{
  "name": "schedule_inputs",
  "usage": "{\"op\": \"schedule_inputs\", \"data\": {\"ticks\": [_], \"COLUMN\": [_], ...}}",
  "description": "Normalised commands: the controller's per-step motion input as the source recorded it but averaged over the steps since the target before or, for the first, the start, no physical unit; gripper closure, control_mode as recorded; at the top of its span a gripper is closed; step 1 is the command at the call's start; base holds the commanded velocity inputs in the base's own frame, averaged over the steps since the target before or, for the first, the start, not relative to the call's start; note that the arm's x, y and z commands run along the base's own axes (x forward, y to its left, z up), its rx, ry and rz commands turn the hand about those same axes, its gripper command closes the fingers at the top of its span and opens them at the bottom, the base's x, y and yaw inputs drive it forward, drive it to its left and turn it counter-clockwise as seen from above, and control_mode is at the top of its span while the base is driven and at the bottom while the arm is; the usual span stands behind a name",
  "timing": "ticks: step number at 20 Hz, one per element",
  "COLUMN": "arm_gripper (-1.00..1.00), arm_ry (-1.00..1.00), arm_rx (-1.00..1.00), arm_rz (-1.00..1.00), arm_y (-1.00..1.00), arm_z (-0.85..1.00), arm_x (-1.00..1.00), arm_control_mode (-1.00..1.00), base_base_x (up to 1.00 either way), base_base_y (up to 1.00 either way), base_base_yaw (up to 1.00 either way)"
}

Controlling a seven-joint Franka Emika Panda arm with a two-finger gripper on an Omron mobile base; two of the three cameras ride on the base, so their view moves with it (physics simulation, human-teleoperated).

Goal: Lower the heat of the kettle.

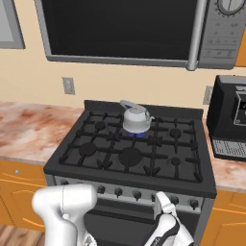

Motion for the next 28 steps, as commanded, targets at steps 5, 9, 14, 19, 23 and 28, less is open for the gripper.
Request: {"op": "schedule_inputs", "data": {"ticks": [5, 9, 14, 19, 23, 28], "arm_gripper": [-1.0, -1.0, -1.0, -1.0, -1.0, 1.0], "arm_ry": [0.0, 0.0, -0.03, -0.04, -0.09, -0.12], "arm_rx": [0.0, 0.0, 0.0, 0.0, 0.01, 0.01], "arm_rz": [0.0, 0.0, 0.0, 0.0, 0.0, 0.0], "arm_y": [-0.06, -0.06, -0.06, -0.07, -0.15, -0.1], "arm_z": [-0.15, -0.11, -0.16, -0.18, -0.22, -0.18], "arm_x": [0.09, 0.14, 0.19, 0.18, 0.17, 0.19], "arm_control_mode": [-1.0, -1.0, -1.0, -1.0, -1.0, -1.0], "base_base_x": [0.0, 0.0, 0.0, 0.0, 0.0, 0.0], "base_base_y": [0.0, 0.0, 0.0, 0.0, 0.0, 0.0], "base_base_yaw": [0.0, 0.0, 0.0, 0.0, 0.0, 0.0]}}
